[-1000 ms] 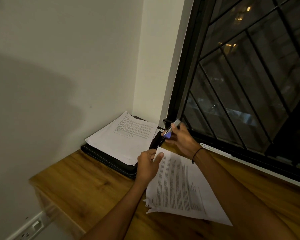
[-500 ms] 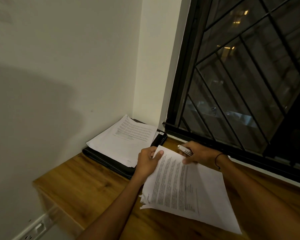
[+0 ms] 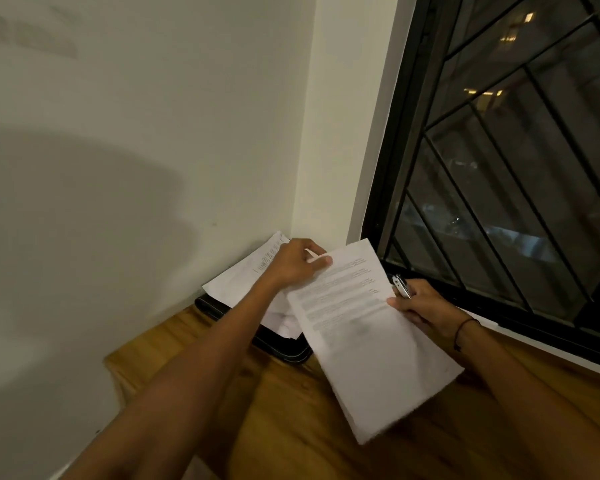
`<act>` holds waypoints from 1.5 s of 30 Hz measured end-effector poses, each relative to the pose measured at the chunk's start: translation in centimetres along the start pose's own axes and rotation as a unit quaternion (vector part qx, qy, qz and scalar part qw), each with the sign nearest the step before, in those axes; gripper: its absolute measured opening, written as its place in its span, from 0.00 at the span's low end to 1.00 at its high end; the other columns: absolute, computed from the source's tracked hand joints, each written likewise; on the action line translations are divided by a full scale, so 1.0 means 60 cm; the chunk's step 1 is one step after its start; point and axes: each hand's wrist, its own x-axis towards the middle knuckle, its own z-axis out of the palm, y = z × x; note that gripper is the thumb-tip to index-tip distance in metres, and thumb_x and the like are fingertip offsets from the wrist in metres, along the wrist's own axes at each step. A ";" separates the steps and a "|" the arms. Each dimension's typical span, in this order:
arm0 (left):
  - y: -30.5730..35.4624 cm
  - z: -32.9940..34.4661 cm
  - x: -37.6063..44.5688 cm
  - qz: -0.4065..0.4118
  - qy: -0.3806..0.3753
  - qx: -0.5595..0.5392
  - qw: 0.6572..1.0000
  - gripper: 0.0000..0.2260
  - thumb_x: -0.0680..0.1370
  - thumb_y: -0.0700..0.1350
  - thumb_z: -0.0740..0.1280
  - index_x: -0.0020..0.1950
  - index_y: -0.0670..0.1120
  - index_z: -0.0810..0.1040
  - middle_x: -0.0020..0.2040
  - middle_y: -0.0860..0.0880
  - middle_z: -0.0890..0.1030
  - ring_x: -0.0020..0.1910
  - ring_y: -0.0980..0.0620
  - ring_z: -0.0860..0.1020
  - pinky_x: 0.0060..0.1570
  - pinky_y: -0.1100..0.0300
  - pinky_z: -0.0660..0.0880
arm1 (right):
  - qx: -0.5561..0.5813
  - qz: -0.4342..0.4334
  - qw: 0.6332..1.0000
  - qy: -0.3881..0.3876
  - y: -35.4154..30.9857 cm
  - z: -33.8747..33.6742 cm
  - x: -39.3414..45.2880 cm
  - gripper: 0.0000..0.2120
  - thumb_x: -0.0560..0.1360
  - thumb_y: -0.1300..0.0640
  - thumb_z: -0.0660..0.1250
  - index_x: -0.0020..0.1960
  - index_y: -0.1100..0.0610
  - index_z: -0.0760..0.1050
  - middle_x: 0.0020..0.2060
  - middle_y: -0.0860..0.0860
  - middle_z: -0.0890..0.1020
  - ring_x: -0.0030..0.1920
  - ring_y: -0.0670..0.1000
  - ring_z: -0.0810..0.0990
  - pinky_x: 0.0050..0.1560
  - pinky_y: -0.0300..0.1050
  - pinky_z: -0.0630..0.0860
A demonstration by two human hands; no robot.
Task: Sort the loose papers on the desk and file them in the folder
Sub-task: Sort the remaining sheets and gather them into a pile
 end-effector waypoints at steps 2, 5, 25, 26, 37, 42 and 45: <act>-0.014 -0.031 0.004 -0.010 0.029 -0.019 0.999 0.17 0.75 0.58 0.75 0.56 0.48 0.83 0.47 0.53 0.83 0.48 0.58 0.81 0.44 0.62 0.78 | 0.063 0.019 0.998 0.017 0.004 0.004 0.014 0.06 0.79 0.69 0.68 0.47 0.63 0.72 0.30 0.52 0.76 0.24 0.45 0.62 0.23 0.36 0.60; -0.031 -0.068 -0.001 -0.077 0.020 -0.105 0.991 0.22 0.76 0.59 0.73 0.62 0.46 0.77 0.46 0.47 0.87 0.43 0.50 0.86 0.41 0.57 0.82 | 0.130 0.070 0.988 0.037 0.001 0.021 0.030 0.03 0.80 0.70 0.65 0.49 0.65 0.72 0.25 0.51 0.74 0.21 0.43 0.61 0.20 0.36 0.59; -0.133 -0.130 0.012 -0.268 -0.016 0.115 0.956 0.29 0.84 0.55 0.60 0.78 0.36 0.64 0.77 0.37 0.68 0.73 0.37 0.70 0.71 0.47 0.68 | 0.000 0.123 0.972 0.200 -0.004 0.231 0.168 0.07 0.76 0.67 0.64 0.54 0.61 0.75 0.39 0.56 0.79 0.31 0.50 0.74 0.24 0.40 0.67; -0.140 -0.127 0.010 -0.277 -0.029 0.138 0.951 0.31 0.84 0.56 0.60 0.79 0.36 0.62 0.78 0.37 0.67 0.74 0.37 0.69 0.72 0.47 0.67 | -0.026 0.125 0.970 0.208 -0.002 0.230 0.167 0.07 0.75 0.66 0.65 0.53 0.61 0.74 0.40 0.56 0.79 0.31 0.51 0.75 0.26 0.40 0.68; -0.173 -0.080 -0.022 -0.223 0.024 0.284 0.932 0.40 0.77 0.70 0.62 0.72 0.36 0.72 0.69 0.39 0.77 0.66 0.41 0.77 0.63 0.50 0.74 | -0.017 0.174 0.958 0.228 0.035 0.195 0.148 0.04 0.76 0.61 0.72 0.45 0.61 0.79 0.33 0.55 0.78 0.30 0.52 0.74 0.29 0.42 0.70; -0.160 -0.023 -0.070 -0.204 0.081 0.306 0.926 0.42 0.75 0.74 0.60 0.74 0.41 0.66 0.71 0.41 0.73 0.67 0.42 0.75 0.62 0.48 0.74 | -0.018 0.205 0.955 0.212 0.038 0.172 0.107 0.07 0.76 0.67 0.65 0.42 0.59 0.72 0.34 0.55 0.75 0.29 0.51 0.70 0.27 0.41 0.66; -0.146 0.003 -0.096 -0.191 0.074 0.307 0.930 0.43 0.73 0.76 0.60 0.73 0.42 0.67 0.70 0.42 0.73 0.67 0.42 0.75 0.60 0.47 0.75 | 0.005 0.212 0.960 0.181 0.056 0.132 0.051 0.07 0.74 0.66 0.68 0.41 0.57 0.73 0.36 0.54 0.76 0.32 0.50 0.74 0.31 0.44 0.73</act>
